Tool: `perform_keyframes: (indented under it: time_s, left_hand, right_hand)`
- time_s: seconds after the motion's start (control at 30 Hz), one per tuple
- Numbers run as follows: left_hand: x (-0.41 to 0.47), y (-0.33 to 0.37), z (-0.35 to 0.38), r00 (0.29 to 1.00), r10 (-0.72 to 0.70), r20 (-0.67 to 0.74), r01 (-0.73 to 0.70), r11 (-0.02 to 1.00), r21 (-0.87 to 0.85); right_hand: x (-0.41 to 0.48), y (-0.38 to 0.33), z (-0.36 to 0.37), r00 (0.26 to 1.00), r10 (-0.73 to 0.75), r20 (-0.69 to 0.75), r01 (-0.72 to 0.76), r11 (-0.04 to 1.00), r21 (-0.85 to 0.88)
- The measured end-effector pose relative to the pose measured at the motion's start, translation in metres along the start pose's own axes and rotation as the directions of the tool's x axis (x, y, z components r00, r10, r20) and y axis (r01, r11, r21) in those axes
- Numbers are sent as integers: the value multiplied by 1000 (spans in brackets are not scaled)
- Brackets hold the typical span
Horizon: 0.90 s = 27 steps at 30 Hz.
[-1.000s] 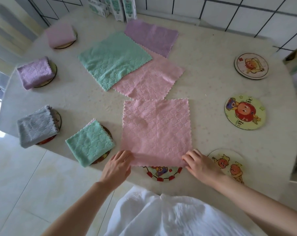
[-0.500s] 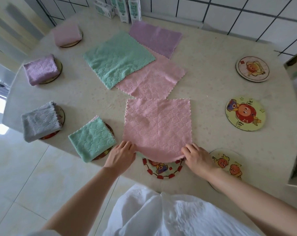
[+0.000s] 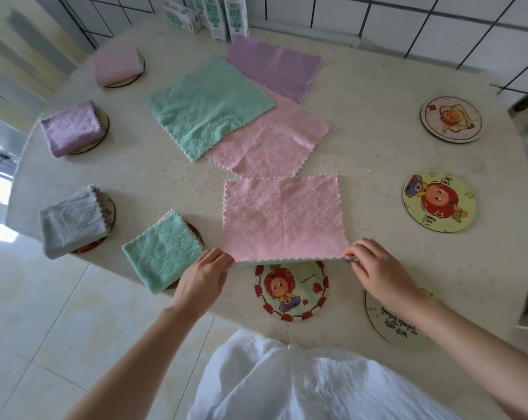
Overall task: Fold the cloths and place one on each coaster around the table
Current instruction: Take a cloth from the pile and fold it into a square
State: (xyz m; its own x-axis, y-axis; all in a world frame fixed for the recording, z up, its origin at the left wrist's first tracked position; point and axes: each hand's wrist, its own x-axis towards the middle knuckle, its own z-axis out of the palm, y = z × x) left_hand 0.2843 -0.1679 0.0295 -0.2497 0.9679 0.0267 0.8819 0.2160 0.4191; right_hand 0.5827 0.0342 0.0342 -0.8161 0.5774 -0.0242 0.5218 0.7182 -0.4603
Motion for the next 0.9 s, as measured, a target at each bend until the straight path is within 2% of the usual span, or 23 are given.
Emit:
perform_keyframes:
  time_s: [0.1, 0.17, 0.33, 0.43, 0.57, 0.67, 0.77, 0.9]
  left_hand:
    - [-12, 5, -5, 995, 101, 3, -101, 995, -7]
    - [-23, 6, 0, 993, 109, 44, -108, 993, -37]
    - [-48, 10, 4, 991, 42, 129, -15, 980, -199]
    - [-51, 14, -1, 987, -89, 132, 128, 934, -333]
    - [-35, 8, -5, 931, -334, 146, 364, 827, -429]
    - [-5, 5, -8, 843, -517, 150, 515, 696, -500]
    - [30, 2, -7, 785, -599, 158, 567, 591, -574]
    - [67, -8, 4, 671, -703, 234, 636, 384, -670]
  right_hand:
    - [-12, 2, -11, 999, -33, 18, 33, 999, 15]
    - [-23, 4, -12, 996, -49, 81, 47, 999, 27]
    - [-50, 5, -14, 980, -47, 193, 36, 998, 58]
    - [-58, 2, -20, 980, -14, 201, -6, 995, 96]
    - [-42, -5, -34, 974, 171, 150, -210, 928, 308]
    - [-14, -5, -36, 939, 322, 122, -341, 820, 461]
    - [17, 3, -26, 893, 443, 82, -414, 734, 538]
    - [56, 17, -10, 813, 578, 77, -506, 634, 584]
